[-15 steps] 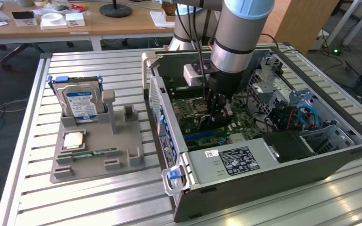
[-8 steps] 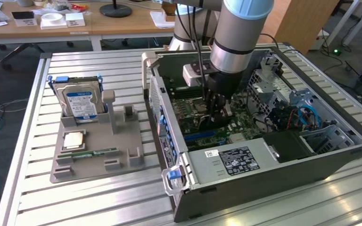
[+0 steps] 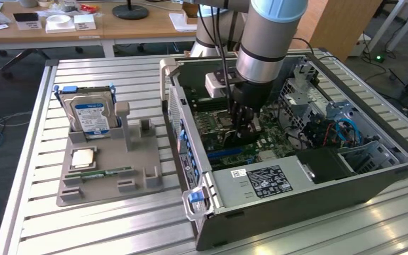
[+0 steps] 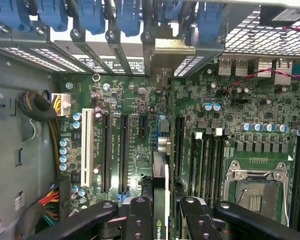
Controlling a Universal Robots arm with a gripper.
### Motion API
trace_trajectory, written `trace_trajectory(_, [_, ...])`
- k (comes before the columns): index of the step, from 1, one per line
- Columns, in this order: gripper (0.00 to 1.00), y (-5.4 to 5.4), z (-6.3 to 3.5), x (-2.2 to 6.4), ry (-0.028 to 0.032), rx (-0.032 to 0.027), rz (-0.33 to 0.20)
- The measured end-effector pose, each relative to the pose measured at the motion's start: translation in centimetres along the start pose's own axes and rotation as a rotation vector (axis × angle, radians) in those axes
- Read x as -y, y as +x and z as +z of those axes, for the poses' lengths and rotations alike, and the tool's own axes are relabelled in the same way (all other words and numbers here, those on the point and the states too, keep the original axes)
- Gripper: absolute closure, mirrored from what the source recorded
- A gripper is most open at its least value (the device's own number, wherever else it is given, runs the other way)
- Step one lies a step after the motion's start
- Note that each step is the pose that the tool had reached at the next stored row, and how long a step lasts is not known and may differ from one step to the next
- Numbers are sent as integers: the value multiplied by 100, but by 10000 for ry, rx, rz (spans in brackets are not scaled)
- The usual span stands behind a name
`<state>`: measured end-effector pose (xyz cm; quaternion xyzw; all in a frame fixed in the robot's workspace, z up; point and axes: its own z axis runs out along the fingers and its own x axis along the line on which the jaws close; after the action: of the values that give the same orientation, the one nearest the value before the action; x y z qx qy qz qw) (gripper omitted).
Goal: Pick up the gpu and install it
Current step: 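Insert the gpu into the slot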
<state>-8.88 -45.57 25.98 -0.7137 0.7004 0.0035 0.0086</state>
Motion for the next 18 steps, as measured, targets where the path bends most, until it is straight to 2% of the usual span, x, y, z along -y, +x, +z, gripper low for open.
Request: trace_trajectory(18, [74,8,23,-45,0,-10,1])
